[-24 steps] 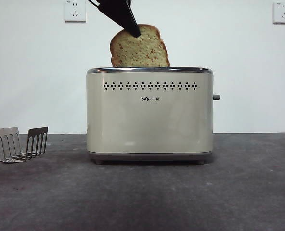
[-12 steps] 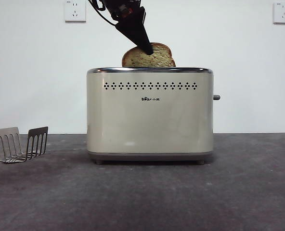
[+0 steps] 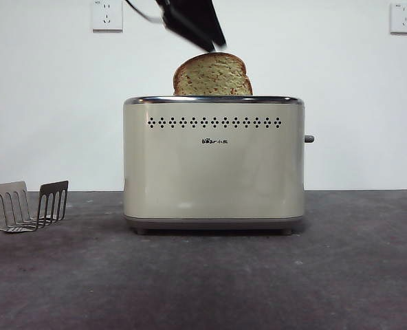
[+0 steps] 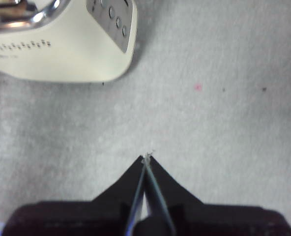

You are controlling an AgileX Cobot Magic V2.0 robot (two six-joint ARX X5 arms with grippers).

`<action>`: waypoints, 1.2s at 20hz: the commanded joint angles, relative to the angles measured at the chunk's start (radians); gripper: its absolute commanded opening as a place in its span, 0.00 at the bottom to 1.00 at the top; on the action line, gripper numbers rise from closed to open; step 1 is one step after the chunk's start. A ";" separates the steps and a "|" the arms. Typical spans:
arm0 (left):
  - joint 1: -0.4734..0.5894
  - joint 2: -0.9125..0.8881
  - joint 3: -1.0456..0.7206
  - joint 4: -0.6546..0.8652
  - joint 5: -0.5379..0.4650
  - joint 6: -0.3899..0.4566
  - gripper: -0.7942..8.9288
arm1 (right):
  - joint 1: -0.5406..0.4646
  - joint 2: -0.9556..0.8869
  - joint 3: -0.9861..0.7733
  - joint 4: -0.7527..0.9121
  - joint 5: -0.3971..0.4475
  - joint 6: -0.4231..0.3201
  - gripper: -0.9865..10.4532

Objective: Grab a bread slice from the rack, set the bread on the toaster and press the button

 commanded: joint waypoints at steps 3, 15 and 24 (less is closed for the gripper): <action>0.007 -0.172 -0.006 -0.017 0.008 -0.263 0.49 | 0.000 0.013 0.001 0.116 -0.016 0.063 0.09; 0.014 -0.424 -0.019 -0.195 0.015 -0.648 0.07 | -0.058 0.499 0.135 0.617 -0.469 0.264 0.08; -0.032 -0.700 -0.483 -0.194 -0.142 -0.687 0.07 | -0.065 0.822 0.356 0.607 -0.587 0.297 0.08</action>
